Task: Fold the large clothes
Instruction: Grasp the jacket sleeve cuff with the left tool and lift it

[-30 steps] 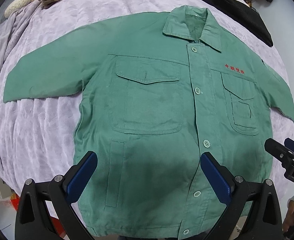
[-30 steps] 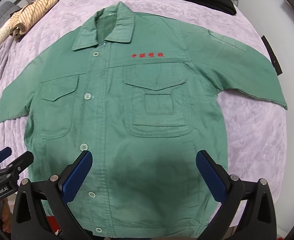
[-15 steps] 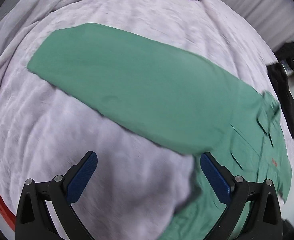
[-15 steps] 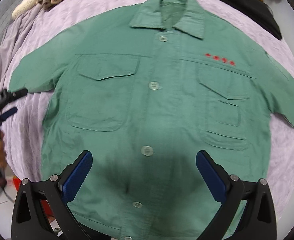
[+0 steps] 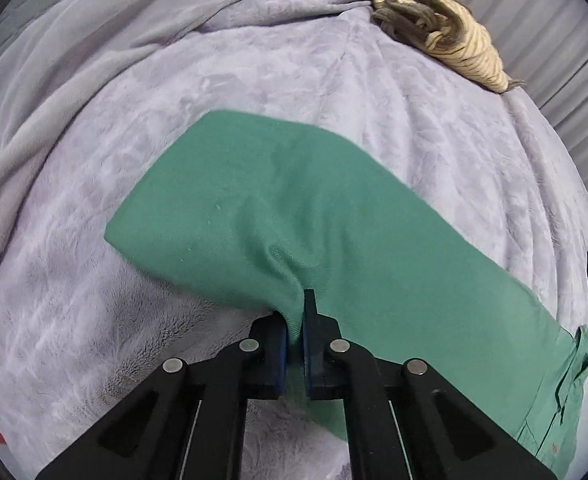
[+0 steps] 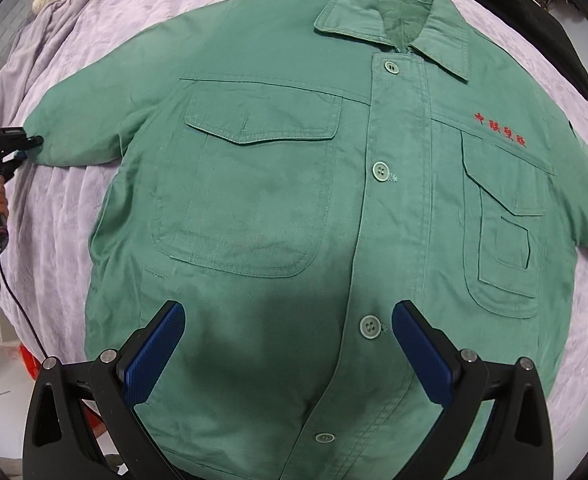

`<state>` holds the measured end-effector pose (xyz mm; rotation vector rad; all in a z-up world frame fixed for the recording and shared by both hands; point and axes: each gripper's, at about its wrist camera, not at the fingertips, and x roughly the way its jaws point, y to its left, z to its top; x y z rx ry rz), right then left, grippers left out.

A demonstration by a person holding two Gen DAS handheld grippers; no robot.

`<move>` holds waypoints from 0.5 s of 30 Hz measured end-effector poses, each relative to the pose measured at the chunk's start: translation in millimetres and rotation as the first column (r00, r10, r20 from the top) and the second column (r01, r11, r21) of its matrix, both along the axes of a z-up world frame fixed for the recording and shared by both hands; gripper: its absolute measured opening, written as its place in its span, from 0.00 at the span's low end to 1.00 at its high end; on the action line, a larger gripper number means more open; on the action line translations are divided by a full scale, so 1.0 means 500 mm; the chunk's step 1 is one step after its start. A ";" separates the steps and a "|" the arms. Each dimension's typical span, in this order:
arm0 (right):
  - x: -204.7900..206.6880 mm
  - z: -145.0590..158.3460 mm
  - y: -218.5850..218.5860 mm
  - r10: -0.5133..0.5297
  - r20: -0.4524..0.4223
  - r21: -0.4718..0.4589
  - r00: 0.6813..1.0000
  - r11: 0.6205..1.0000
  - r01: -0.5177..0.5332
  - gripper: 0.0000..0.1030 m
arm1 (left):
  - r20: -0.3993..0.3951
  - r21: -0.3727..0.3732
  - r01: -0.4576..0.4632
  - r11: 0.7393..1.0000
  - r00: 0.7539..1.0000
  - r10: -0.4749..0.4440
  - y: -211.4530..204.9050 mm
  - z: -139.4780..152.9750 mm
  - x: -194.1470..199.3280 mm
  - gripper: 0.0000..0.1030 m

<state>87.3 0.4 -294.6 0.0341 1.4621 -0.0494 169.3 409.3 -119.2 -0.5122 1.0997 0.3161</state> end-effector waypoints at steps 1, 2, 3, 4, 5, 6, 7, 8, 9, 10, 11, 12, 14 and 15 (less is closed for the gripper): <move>-0.003 0.001 -0.001 -0.008 0.006 0.006 1.000 1.000 0.008 1.00 | 0.034 -0.003 0.032 0.999 0.999 -0.032 -0.016 0.025 -0.002 0.07; -0.004 0.003 -0.008 -0.015 0.011 0.012 1.000 1.000 0.015 1.00 | 0.063 -0.009 0.066 0.998 0.996 -0.066 -0.039 0.048 0.008 0.07; -0.009 0.006 -0.014 -0.023 0.021 0.019 1.000 1.000 0.023 1.00 | 0.101 -0.010 0.109 0.994 0.989 -0.107 -0.061 0.076 0.010 0.07; -0.011 0.009 -0.019 -0.031 0.031 0.023 0.999 0.999 0.030 1.00 | 0.139 -0.007 0.163 0.987 0.977 -0.160 -0.094 0.108 0.015 0.07; -0.015 0.012 -0.028 -0.039 0.037 0.024 0.999 0.999 0.038 1.00 | 0.175 -0.001 0.220 0.975 0.960 -0.217 -0.134 0.140 0.019 0.07; -0.017 0.016 -0.035 -0.049 0.043 0.027 0.998 0.998 0.048 1.00 | 0.210 0.001 0.276 0.961 0.940 -0.270 -0.176 0.171 0.029 0.07; -0.022 0.024 -0.044 -0.061 0.051 0.033 0.997 0.998 0.059 1.00 | 0.241 0.005 0.330 0.944 0.916 -0.321 -0.222 0.197 0.035 0.07; -0.027 0.034 -0.054 -0.069 0.062 0.037 0.996 0.997 0.067 1.00 | 0.275 0.015 0.389 0.921 0.884 -0.378 -0.276 0.225 0.039 0.07; -0.033 0.045 -0.066 -0.077 0.079 0.037 0.994 0.997 0.075 1.00 | 0.303 0.024 0.441 0.897 0.852 -0.426 -0.329 0.251 0.037 0.07; -0.038 0.053 -0.076 -0.085 0.092 0.037 0.992 0.996 0.082 1.00 | 0.331 0.030 0.495 0.868 0.815 -0.476 -0.390 0.276 0.033 0.07; -0.038 0.061 -0.097 -0.095 0.102 0.039 0.990 0.995 0.091 1.00 | 0.350 0.033 0.542 0.840 0.781 -0.518 -0.452 0.294 0.034 0.07; -0.040 0.067 -0.112 -0.105 0.110 0.041 0.988 0.994 0.101 1.00 | 0.366 0.038 0.587 0.809 0.745 -0.558 -0.517 0.309 0.033 0.07; -0.043 0.074 -0.151 -0.132 0.129 0.041 0.983 0.991 0.128 1.00 | 0.374 0.057 0.671 0.739 0.672 -0.639 -0.655 0.323 0.026 0.07; -0.044 0.076 -0.171 -0.148 0.132 0.041 0.980 0.989 0.144 1.00 | 0.366 0.058 0.708 0.704 0.641 -0.675 -0.719 0.319 0.016 0.07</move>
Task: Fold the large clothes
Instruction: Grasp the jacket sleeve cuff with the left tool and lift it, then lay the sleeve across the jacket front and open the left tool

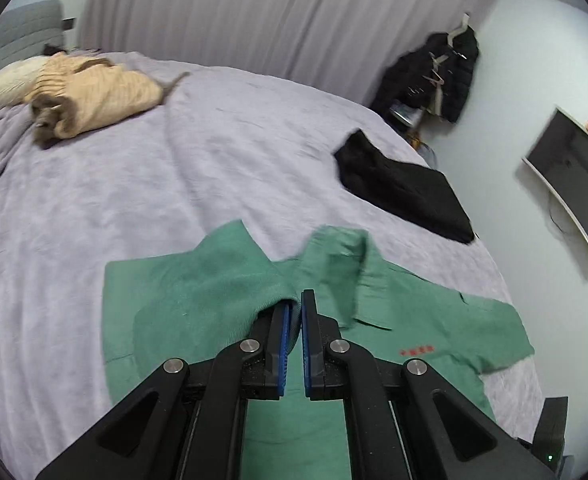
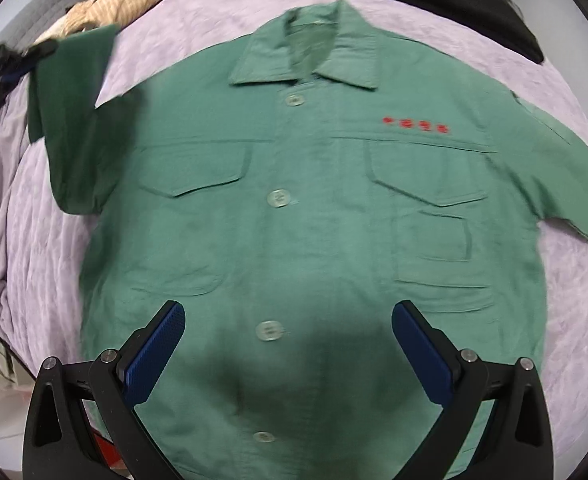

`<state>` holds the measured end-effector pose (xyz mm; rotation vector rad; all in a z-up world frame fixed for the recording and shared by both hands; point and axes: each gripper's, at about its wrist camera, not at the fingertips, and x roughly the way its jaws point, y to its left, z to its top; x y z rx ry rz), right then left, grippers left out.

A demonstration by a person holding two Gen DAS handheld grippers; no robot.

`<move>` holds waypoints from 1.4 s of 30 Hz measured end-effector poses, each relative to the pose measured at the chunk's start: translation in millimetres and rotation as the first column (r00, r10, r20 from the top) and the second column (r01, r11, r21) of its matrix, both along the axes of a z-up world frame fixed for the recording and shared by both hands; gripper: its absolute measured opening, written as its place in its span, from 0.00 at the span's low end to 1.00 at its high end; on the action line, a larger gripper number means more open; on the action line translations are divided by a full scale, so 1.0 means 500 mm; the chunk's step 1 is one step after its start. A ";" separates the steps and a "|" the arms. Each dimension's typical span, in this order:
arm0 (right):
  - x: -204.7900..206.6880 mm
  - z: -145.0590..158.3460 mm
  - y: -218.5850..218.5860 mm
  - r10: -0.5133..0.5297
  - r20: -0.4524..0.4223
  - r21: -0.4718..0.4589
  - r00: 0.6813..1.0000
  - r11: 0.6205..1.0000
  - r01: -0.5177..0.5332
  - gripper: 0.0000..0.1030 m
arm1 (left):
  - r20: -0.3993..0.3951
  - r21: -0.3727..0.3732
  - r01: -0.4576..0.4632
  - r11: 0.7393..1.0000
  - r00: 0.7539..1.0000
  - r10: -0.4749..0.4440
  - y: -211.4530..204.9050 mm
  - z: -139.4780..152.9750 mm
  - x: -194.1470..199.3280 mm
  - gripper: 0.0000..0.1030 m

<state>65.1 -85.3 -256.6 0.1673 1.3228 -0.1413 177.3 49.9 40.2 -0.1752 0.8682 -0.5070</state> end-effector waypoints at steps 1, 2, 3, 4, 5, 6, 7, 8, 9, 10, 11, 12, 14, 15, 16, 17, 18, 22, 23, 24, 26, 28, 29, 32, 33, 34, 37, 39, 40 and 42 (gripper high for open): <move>-0.001 -0.001 -0.024 -0.021 -0.004 0.001 1.000 1.000 0.021 1.00 | -0.018 0.007 0.059 0.998 0.998 -0.059 -0.066 -0.014 -0.009 0.07; -0.003 -0.003 -0.043 -0.041 -0.010 0.006 0.999 0.999 0.041 1.00 | -0.032 0.025 0.100 0.995 0.995 -0.099 -0.119 -0.032 -0.022 0.07; -0.006 -0.003 -0.070 -0.064 -0.014 0.015 0.998 0.998 0.064 1.00 | -0.043 0.065 0.129 0.990 0.991 -0.127 -0.173 -0.055 -0.034 0.07; -0.011 -0.006 -0.096 -0.084 -0.019 0.018 0.996 0.996 0.085 1.00 | -0.061 0.120 0.154 0.981 0.987 -0.147 -0.220 -0.083 -0.048 0.07; -0.017 -0.007 -0.123 -0.100 -0.026 0.015 0.995 0.995 0.101 1.00 | -0.088 0.168 0.167 0.972 0.984 -0.154 -0.252 -0.113 -0.058 0.07; -0.021 -0.010 -0.148 -0.118 -0.034 0.009 0.992 0.993 0.119 1.00 | -0.126 0.214 0.177 0.961 0.980 -0.152 -0.278 -0.145 -0.063 0.07; -0.020 -0.012 -0.175 -0.137 -0.042 0.006 0.990 0.990 0.137 1.00 | -0.170 0.259 0.182 0.948 0.975 -0.141 -0.298 -0.178 -0.069 0.07; -0.022 -0.014 -0.199 -0.154 -0.048 0.004 0.987 0.988 0.155 1.00 | -0.196 0.284 0.178 0.942 0.973 -0.125 -0.301 -0.201 -0.075 0.07; -0.022 -0.014 -0.220 -0.169 -0.050 0.005 0.984 0.986 0.169 1.00 | -0.219 0.303 0.170 0.938 0.970 -0.105 -0.299 -0.221 -0.080 0.07; -0.023 -0.015 -0.240 -0.180 -0.050 0.004 0.982 0.984 0.181 1.00 | -0.234 0.313 0.167 0.935 0.968 -0.095 -0.284 -0.238 -0.094 0.07; -0.022 -0.015 -0.256 -0.186 -0.050 0.000 0.981 0.982 0.186 1.00 | -0.242 0.336 0.163 0.928 0.967 -0.082 -0.274 -0.249 -0.105 0.07; -0.019 -0.014 -0.269 -0.187 -0.048 -0.005 0.981 0.982 0.187 1.00 | -0.244 0.369 0.159 0.916 0.967 -0.069 -0.268 -0.252 -0.110 0.07; -0.007 -0.008 -0.285 -0.170 -0.033 -0.010 0.985 0.985 0.170 1.00 | -0.236 0.403 0.137 0.905 0.971 -0.042 -0.229 -0.244 -0.126 0.07; 0.006 -0.004 -0.286 -0.154 -0.021 -0.013 0.988 0.988 0.154 1.00 | -0.230 0.409 0.121 0.904 0.973 -0.027 -0.211 -0.238 -0.131 0.07; 0.024 0.002 -0.283 -0.129 -0.006 -0.016 0.992 0.992 0.129 1.00 | -0.218 0.420 0.090 0.903 0.976 0.004 -0.176 -0.229 -0.135 0.07; 0.041 0.004 -0.274 -0.103 0.010 -0.017 0.995 0.995 0.103 1.00 | -0.206 0.433 0.059 0.900 0.978 0.036 -0.145 -0.221 -0.140 0.07; 0.065 0.008 -0.256 -0.067 0.030 -0.016 0.997 0.998 0.068 1.00 | -0.193 0.452 0.020 0.892 0.978 0.076 -0.110 -0.214 -0.142 0.07; 0.177 0.008 -0.143 0.096 0.092 -0.012 0.991 0.995 -0.095 1.00 | -0.145 0.537 -0.150 0.830 0.953 0.266 0.044 -0.220 -0.141 0.07; 0.201 0.004 -0.113 0.135 0.101 -0.016 0.986 0.991 -0.134 1.00 | -0.152 0.546 -0.166 0.821 0.944 0.292 0.069 -0.230 -0.139 0.07; 0.233 -0.010 -0.074 0.184 0.105 -0.030 0.977 0.983 -0.182 1.00 | -0.165 0.556 -0.171 0.813 0.936 0.310 0.091 -0.242 -0.135 0.07; 0.283 -0.042 0.000 0.264 0.110 -0.057 0.958 0.964 -0.260 1.00 | -0.178 0.574 -0.169 0.801 0.929 0.324 0.117 -0.273 -0.135 0.07; 0.320 -0.090 0.067 0.335 0.086 -0.107 0.938 0.940 -0.325 1.00 | -0.183 0.592 -0.154 0.791 0.930 0.318 0.115 -0.305 -0.126 0.07; 0.337 -0.120 0.092 0.357 0.059 -0.150 0.932 0.926 -0.346 1.00 | -0.175 0.605 -0.150 0.782 0.933 0.314 0.109 -0.317 -0.127 0.07; 0.364 -0.183 0.115 0.373 -0.029 -0.240 0.927 0.898 -0.369 0.74 | -0.162 0.608 -0.179 0.773 0.926 0.342 0.119 -0.336 -0.121 0.07; 0.366 -0.176 0.107 0.365 -0.002 -0.181 0.931 0.916 -0.359 0.34 | -0.168 0.596 -0.192 0.780 0.919 0.355 0.126 -0.336 -0.117 0.07; 0.367 -0.155 0.094 0.335 0.018 -0.152 0.942 0.932 -0.328 0.13 | -0.177 0.580 -0.204 0.789 0.914 0.366 0.133 -0.335 -0.110 0.07; 0.344 -0.063 0.002 0.197 0.173 0.059 0.965 0.976 -0.209 0.13 | -0.189 0.563 -0.206 0.800 0.911 0.367 0.151 -0.331 -0.100 0.07; 0.317 -0.018 -0.084 0.075 0.230 0.128 0.970 0.986 -0.107 0.13 | -0.193 0.558 -0.200 0.805 0.913 0.360 0.157 -0.329 -0.099 0.07; 0.303 -0.010 -0.135 -0.001 0.241 0.187 0.971 0.981 -0.045 0.13 | -0.198 0.552 -0.198 0.810 0.912 0.359 0.159 -0.329 -0.099 0.07; 0.286 -0.029 -0.231 -0.144 0.213 0.301 0.966 0.951 0.075 0.17 | -0.217 0.527 -0.204 0.825 0.906 0.363 0.170 -0.326 -0.096 0.07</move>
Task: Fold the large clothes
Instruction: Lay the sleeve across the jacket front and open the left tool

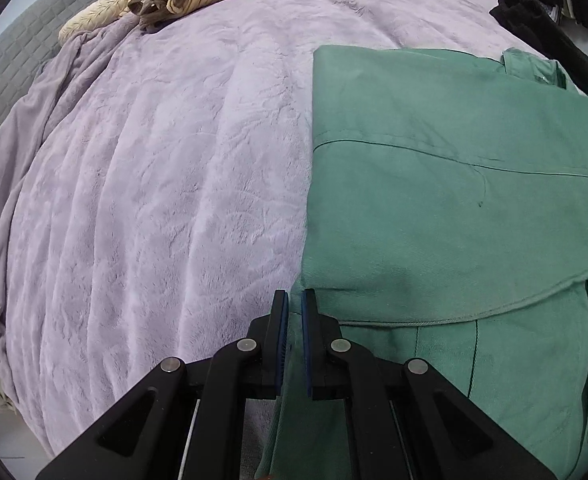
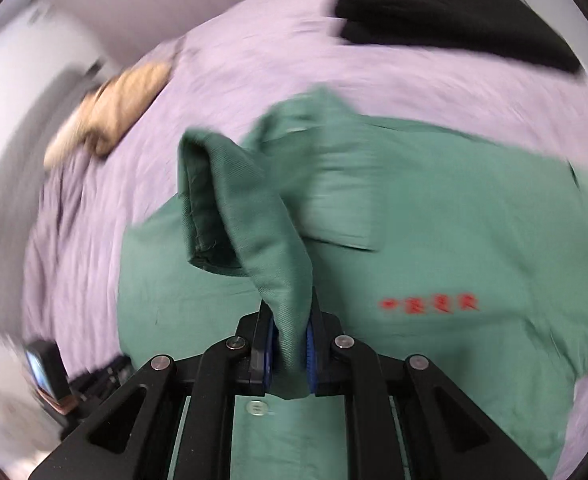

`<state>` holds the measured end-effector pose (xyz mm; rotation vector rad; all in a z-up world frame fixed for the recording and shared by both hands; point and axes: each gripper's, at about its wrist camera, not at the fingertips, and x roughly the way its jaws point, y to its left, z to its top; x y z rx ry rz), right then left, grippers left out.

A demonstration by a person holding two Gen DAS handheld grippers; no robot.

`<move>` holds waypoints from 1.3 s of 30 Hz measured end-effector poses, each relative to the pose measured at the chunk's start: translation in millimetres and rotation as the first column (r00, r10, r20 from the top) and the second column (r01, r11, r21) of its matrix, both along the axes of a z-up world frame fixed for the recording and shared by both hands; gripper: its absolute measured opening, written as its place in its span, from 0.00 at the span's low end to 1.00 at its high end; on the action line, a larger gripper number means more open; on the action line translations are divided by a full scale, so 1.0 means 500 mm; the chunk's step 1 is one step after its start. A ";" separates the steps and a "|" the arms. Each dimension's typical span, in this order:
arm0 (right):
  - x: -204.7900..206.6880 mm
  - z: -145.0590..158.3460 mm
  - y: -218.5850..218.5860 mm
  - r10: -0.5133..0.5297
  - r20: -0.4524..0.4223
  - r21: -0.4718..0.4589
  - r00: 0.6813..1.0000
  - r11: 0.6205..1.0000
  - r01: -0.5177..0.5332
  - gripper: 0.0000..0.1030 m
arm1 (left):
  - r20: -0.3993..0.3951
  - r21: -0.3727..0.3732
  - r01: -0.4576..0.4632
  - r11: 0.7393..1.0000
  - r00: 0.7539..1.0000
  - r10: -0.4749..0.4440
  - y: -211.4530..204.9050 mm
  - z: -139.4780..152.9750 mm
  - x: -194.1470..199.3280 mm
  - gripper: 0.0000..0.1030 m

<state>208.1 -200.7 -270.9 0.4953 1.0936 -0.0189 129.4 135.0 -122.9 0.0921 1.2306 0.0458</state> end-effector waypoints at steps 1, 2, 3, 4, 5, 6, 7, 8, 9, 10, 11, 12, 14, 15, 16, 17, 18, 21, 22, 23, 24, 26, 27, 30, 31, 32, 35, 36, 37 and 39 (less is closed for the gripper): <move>-0.008 -0.023 -0.050 -0.061 -0.023 0.077 0.998 0.995 0.063 0.27 | -0.001 -0.007 -0.009 1.000 1.000 0.009 0.001 0.004 -0.004 0.07; -0.024 -0.041 -0.091 -0.129 -0.055 0.100 0.990 0.986 0.134 0.35 | -0.002 -0.011 -0.021 1.000 1.000 0.021 0.007 0.009 -0.004 0.07; -0.038 -0.057 -0.129 -0.211 -0.111 0.079 0.971 0.972 0.220 0.53 | 0.000 -0.020 -0.036 0.999 0.999 0.036 0.016 0.016 -0.005 0.07; -0.054 -0.062 -0.154 -0.268 -0.141 0.061 0.953 0.959 0.279 0.55 | 0.003 -0.033 -0.046 0.998 0.999 0.046 0.022 0.024 -0.008 0.07; -0.066 -0.059 -0.165 -0.294 -0.137 0.073 0.946 0.949 0.306 0.55 | 0.005 -0.050 -0.055 0.997 0.998 0.056 0.031 0.033 -0.011 0.07; -0.080 -0.050 -0.160 -0.295 -0.122 0.103 0.948 0.946 0.308 0.55 | 0.010 -0.065 -0.065 0.996 0.998 0.066 0.042 0.042 -0.014 0.08; -0.089 -0.040 -0.137 -0.268 -0.106 0.138 0.958 0.950 0.281 0.55 | 0.012 -0.068 -0.072 0.995 0.997 0.073 0.052 0.050 -0.015 0.17; -0.092 -0.037 -0.101 -0.224 -0.096 0.167 0.970 0.957 0.238 0.55 | 0.007 -0.072 -0.078 0.994 0.997 0.079 0.061 0.057 -0.016 0.80; -0.091 -0.036 -0.069 -0.174 -0.094 0.198 0.980 0.962 0.190 0.55 | 0.016 -0.065 -0.100 0.993 0.995 0.101 0.074 0.062 -0.016 0.95; -0.086 -0.045 -0.008 -0.106 -0.098 0.247 0.990 0.961 0.127 0.58 | 0.011 -0.060 -0.110 0.992 0.994 0.111 0.082 0.062 -0.016 1.00; -0.077 -0.061 0.048 -0.046 -0.103 0.300 0.994 0.951 0.075 0.59 | 0.008 -0.073 -0.108 0.991 0.994 0.109 0.093 0.059 -0.013 1.00; -0.070 -0.079 0.106 0.008 -0.110 0.352 0.994 0.935 0.031 0.61 | 0.010 -0.081 -0.114 0.990 0.993 0.116 0.104 0.051 -0.011 1.00; -0.060 -0.129 0.226 0.102 -0.132 0.461 0.986 0.887 -0.030 0.61 | 0.008 -0.090 -0.123 0.988 0.992 0.124 0.123 0.036 -0.007 1.00; -0.054 -0.150 0.280 0.126 -0.143 0.503 0.982 0.863 -0.038 0.61 | 0.008 -0.096 -0.127 0.987 0.992 0.128 0.134 0.027 -0.006 1.00; -0.041 -0.175 0.336 0.144 -0.153 0.544 0.978 0.838 -0.038 0.61 | 0.009 -0.103 -0.134 0.986 0.991 0.136 0.146 0.017 -0.004 1.00; -0.026 -0.198 0.379 0.152 -0.155 0.568 0.976 0.822 -0.038 0.61 | 0.012 -0.106 -0.143 0.984 0.989 0.145 0.158 0.008 -0.003 1.00; -0.019 -0.213 0.413 0.152 -0.159 0.579 0.975 0.814 -0.033 0.61 | 0.014 -0.107 -0.152 0.983 0.988 0.155 0.169 0.000 -0.003 1.00; 0.011 -0.253 0.483 0.124 -0.184 0.576 0.975 0.817 0.005 0.60 | -0.011 -0.115 -0.180 0.977 0.984 0.180 0.211 -0.040 0.005 1.00; 0.019 -0.259 0.494 0.110 -0.183 0.580 0.977 0.815 0.017 0.40 | -0.016 -0.116 -0.183 0.976 0.983 0.182 0.220 -0.051 0.008 1.00; 0.022 -0.261 0.498 0.105 -0.176 0.596 0.979 0.803 0.022 0.20 | -0.016 -0.111 -0.187 0.976 0.982 0.186 0.231 -0.064 0.009 1.00; 0.026 -0.265 0.510 0.109 -0.179 0.602 0.978 0.798 0.021 0.04 | -0.014 -0.097 -0.189 0.977 0.982 0.188 0.241 -0.083 0.011 1.00; 0.016 -0.266 0.515 0.134 -0.197 0.585 0.971 0.811 0.007 0.03 | -0.028 -0.099 -0.176 0.979 0.984 0.174 0.249 -0.115 0.016 1.00; 0.015 -0.277 0.525 0.155 -0.216 0.577 0.964 0.817 -0.002 0.03 | -0.036 -0.092 -0.181 0.979 0.983 0.178 0.250 -0.133 0.020 1.00; -0.006 -0.305 0.535 0.214 -0.276 0.589 0.937 0.808 -0.011 0.03 | -0.032 -0.096 -0.190 0.977 0.982 0.187 0.246 -0.169 0.028 1.00; -0.011 -0.302 0.540 0.224 -0.288 0.575 0.931 0.818 -0.019 0.03 | -0.019 -0.104 -0.188 0.977 0.982 0.187 0.245 -0.176 0.030 1.00; -0.020 -0.287 0.543 0.237 -0.284 0.551 0.929 0.833 -0.044 0.03 | -0.003 -0.107 -0.183 0.977 0.983 0.184 0.240 -0.181 0.034 1.00; -0.046 -0.235 0.538 0.305 -0.253 0.487 0.918 0.860 -0.151 0.36 | 0.064 -0.102 -0.147 0.984 0.986 0.154 0.210 -0.190 0.045 1.00; -0.058 -0.213 0.526 0.316 -0.239 0.468 0.918 0.866 -0.176 0.64 | 0.088 -0.107 -0.131 0.986 0.986 0.140 0.195 -0.192 0.048 1.00; -0.073 -0.190 0.512 0.320 -0.223 0.446 0.921 0.873 -0.195 0.72 | 0.100 -0.112 -0.118 0.987 0.986 0.130 0.189 -0.194 0.051 1.00; -0.096 -0.153 0.480 0.318 -0.209 0.399 0.925 0.891 -0.216 0.72 | 0.117 -0.119 -0.086 0.989 0.988 0.100 0.161 -0.198 0.062 1.00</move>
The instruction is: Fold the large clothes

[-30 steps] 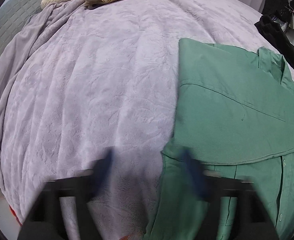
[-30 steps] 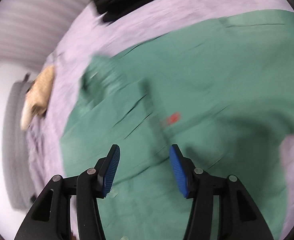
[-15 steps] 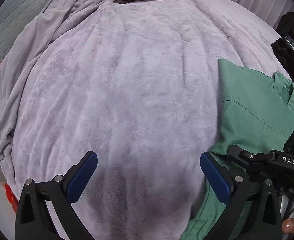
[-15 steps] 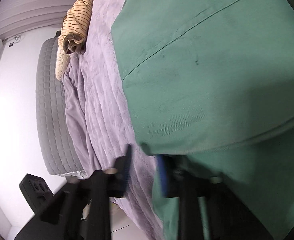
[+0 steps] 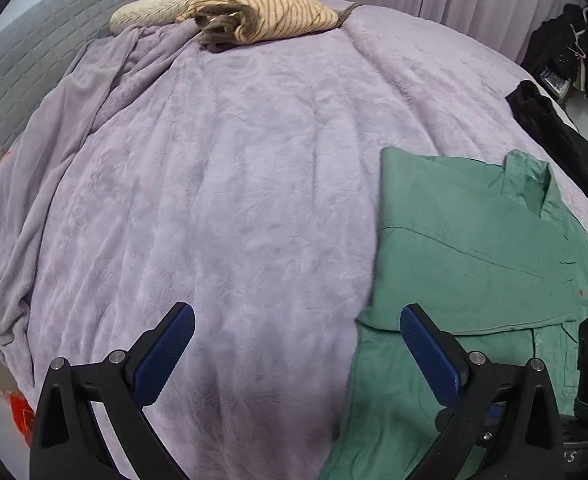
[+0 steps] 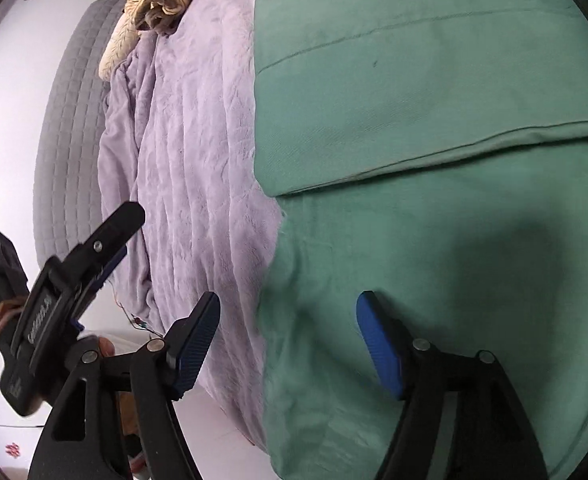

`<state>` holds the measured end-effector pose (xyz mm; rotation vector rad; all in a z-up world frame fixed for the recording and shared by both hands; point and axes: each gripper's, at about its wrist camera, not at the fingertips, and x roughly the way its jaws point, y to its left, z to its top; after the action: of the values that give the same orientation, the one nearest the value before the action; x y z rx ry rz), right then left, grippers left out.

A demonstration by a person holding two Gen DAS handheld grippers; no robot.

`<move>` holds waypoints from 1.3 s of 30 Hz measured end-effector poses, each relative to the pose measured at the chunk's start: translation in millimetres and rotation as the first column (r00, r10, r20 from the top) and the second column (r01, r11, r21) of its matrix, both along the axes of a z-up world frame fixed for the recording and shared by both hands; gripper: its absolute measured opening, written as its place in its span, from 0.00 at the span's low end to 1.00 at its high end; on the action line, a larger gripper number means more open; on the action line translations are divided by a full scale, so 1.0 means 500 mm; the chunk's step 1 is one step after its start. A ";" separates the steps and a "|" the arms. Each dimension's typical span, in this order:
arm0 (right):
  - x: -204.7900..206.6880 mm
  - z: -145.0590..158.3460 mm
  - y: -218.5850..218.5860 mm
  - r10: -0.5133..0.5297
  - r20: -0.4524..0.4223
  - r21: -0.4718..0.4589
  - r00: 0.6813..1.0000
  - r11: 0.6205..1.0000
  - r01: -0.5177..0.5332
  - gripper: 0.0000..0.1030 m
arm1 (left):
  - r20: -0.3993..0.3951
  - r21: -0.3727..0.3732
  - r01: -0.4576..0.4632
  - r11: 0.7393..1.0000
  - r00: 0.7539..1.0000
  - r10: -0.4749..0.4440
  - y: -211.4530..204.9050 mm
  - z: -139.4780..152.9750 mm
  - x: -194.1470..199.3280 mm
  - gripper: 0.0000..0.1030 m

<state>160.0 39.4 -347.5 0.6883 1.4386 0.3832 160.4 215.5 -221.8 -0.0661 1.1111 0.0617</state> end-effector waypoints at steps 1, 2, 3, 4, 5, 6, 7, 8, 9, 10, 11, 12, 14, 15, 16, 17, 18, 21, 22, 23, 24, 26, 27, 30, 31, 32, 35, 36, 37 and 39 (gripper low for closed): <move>-0.012 0.019 -0.018 0.000 0.014 -0.024 1.000 1.000 0.000 0.72 | 0.001 -0.008 0.018 1.000 1.000 -0.018 -0.012 -0.006 0.000 1.00; -0.026 0.038 -0.040 -0.004 0.030 -0.053 1.000 0.999 0.006 0.72 | -0.010 -0.016 0.035 0.999 0.999 -0.035 -0.027 -0.011 -0.008 1.00; -0.038 0.053 -0.059 -0.011 0.041 -0.080 0.999 0.997 0.014 0.73 | -0.029 -0.019 0.051 0.999 0.998 -0.052 -0.041 -0.023 0.000 1.00; -0.051 0.068 -0.083 -0.022 0.050 -0.108 0.999 0.994 0.028 0.76 | -0.044 -0.021 0.068 0.997 0.997 -0.069 -0.065 -0.034 -0.001 1.00; -0.065 0.081 -0.108 -0.039 0.054 -0.132 0.998 0.990 0.045 0.78 | -0.051 -0.024 0.086 0.996 0.995 -0.088 -0.083 -0.048 0.000 1.00; -0.079 0.091 -0.132 -0.059 0.057 -0.150 0.997 0.986 0.067 0.79 | -0.055 -0.021 0.102 0.995 0.993 -0.103 -0.106 -0.051 -0.010 1.00; -0.095 0.102 -0.162 -0.088 0.058 -0.162 0.994 0.982 0.096 0.79 | -0.060 -0.024 0.118 0.993 0.991 -0.119 -0.118 -0.061 -0.010 1.00; -0.109 0.109 -0.188 -0.114 0.056 -0.168 0.992 0.978 0.122 0.79 | -0.064 -0.033 0.137 0.990 0.988 -0.139 -0.130 -0.070 -0.011 1.00; -0.124 0.116 -0.217 -0.149 0.055 -0.175 0.987 0.972 0.156 0.82 | -0.069 -0.042 0.153 0.987 0.985 -0.156 -0.139 -0.074 -0.014 1.00; -0.136 0.122 -0.238 -0.178 0.056 -0.179 0.982 0.966 0.185 0.88 | -0.075 -0.049 0.169 0.984 0.982 -0.173 -0.146 -0.079 -0.007 1.00; -0.147 0.126 -0.259 -0.209 0.061 -0.183 0.976 0.959 0.216 0.93 | -0.081 -0.053 0.181 0.982 0.979 -0.185 -0.156 -0.084 -0.009 1.00; -0.159 0.131 -0.282 -0.240 0.065 -0.190 0.969 0.950 0.248 1.00 | -0.088 -0.055 0.195 0.979 0.976 -0.200 -0.172 -0.090 -0.007 1.00; -0.182 0.142 -0.321 -0.290 0.080 -0.203 0.954 0.932 0.300 1.00 | -0.105 -0.059 0.220 0.974 0.969 -0.225 -0.196 -0.104 0.003 1.00; -0.193 0.147 -0.341 -0.308 0.083 -0.208 0.948 0.925 0.319 1.00 | -0.112 -0.061 0.233 0.971 0.965 -0.239 -0.202 -0.110 -0.005 1.00; -0.204 0.151 -0.361 -0.328 0.086 -0.210 0.941 0.917 0.339 1.00 | -0.122 -0.059 0.249 0.967 0.959 -0.255 -0.214 -0.118 -0.003 1.00; -0.215 0.154 -0.379 -0.344 0.090 -0.205 0.935 0.912 0.356 1.00 | -0.129 -0.057 0.263 0.963 0.955 -0.268 -0.226 -0.109 -0.003 1.00; -0.223 0.157 -0.395 -0.361 0.094 -0.194 0.928 0.908 0.372 1.00 | -0.136 -0.056 0.281 0.958 0.949 -0.286 -0.238 -0.124 0.004 1.00; -0.248 0.157 -0.447 -0.395 0.092 -0.166 0.914 0.899 0.405 1.00 | -0.147 -0.049 0.317 0.947 0.936 -0.321 -0.263 -0.137 0.010 1.00; -0.254 0.155 -0.463 -0.407 0.088 -0.155 0.909 0.896 0.416 1.00 | -0.153 -0.046 0.331 0.942 0.930 -0.334 -0.274 -0.141 0.010 1.00; -0.262 0.152 -0.482 -0.421 0.085 -0.144 0.903 0.891 0.430 1.00 | -0.159 -0.041 0.345 0.938 0.924 -0.347 -0.286 -0.149 0.013 1.00; -0.269 0.151 -0.498 -0.438 0.082 -0.136 0.895 0.885 0.445 1.00 | -0.165 -0.036 0.358 0.933 0.919 -0.359 -0.295 -0.163 0.022 1.00; -0.289 0.146 -0.542 -0.466 0.071 -0.129 0.882 0.872 0.471 1.00 | -0.172 -0.033 0.375 0.926 0.911 -0.375 -0.333 -0.139 -0.003 1.00; -0.296 0.145 -0.561 -0.480 0.067 -0.123 0.875 0.866 0.485 1.00 | -0.175 -0.033 0.385 0.922 0.906 -0.384 -0.340 -0.151 0.005 1.00; -0.324 0.145 -0.631 -0.532 0.071 -0.109 0.844 0.837 0.536 1.00 | -0.186 -0.029 0.407 0.913 0.895 -0.405 -0.390 -0.144 -0.012 1.00; -0.334 0.146 -0.661 -0.552 0.074 -0.105 0.831 0.824 0.557 1.00 | -0.191 -0.030 0.414 0.910 0.891 -0.412 -0.410 -0.136 -0.018 1.00; -0.343 0.148 -0.687 -0.572 0.078 -0.103 0.817 0.810 0.577 1.00 | -0.196 -0.033 0.422 0.906 0.886 -0.420 -0.418 -0.146 -0.013 1.00; -0.366 0.155 -0.768 -0.632 0.094 -0.111 0.769 0.761 0.639 1.00 | -0.205 -0.035 0.439 0.898 0.876 -0.437 -0.497 -0.101 -0.038 1.00; -0.374 0.158 -0.795 -0.652 0.100 -0.114 0.751 0.743 0.660 1.00 | -0.207 -0.035 0.445 0.895 0.873 -0.442 -0.527 -0.079 -0.055 1.00; -0.382 0.160 -0.825 -0.673 0.106 -0.116 0.732 0.723 0.682 1.00 | -0.208 -0.035 0.451 0.892 0.870 -0.448 -0.556 -0.059 -0.072 1.00; -0.398 0.163 -0.876 -0.710 0.115 -0.116 0.695 0.685 0.719 1.00 | -0.211 -0.034 0.462 0.886 0.863 -0.458 -0.592 -0.043 -0.091 1.00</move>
<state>-38.7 -398.3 -266.1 1.0423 1.0136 -0.3261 115.1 -80.5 -243.2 0.2295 1.3163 -0.3603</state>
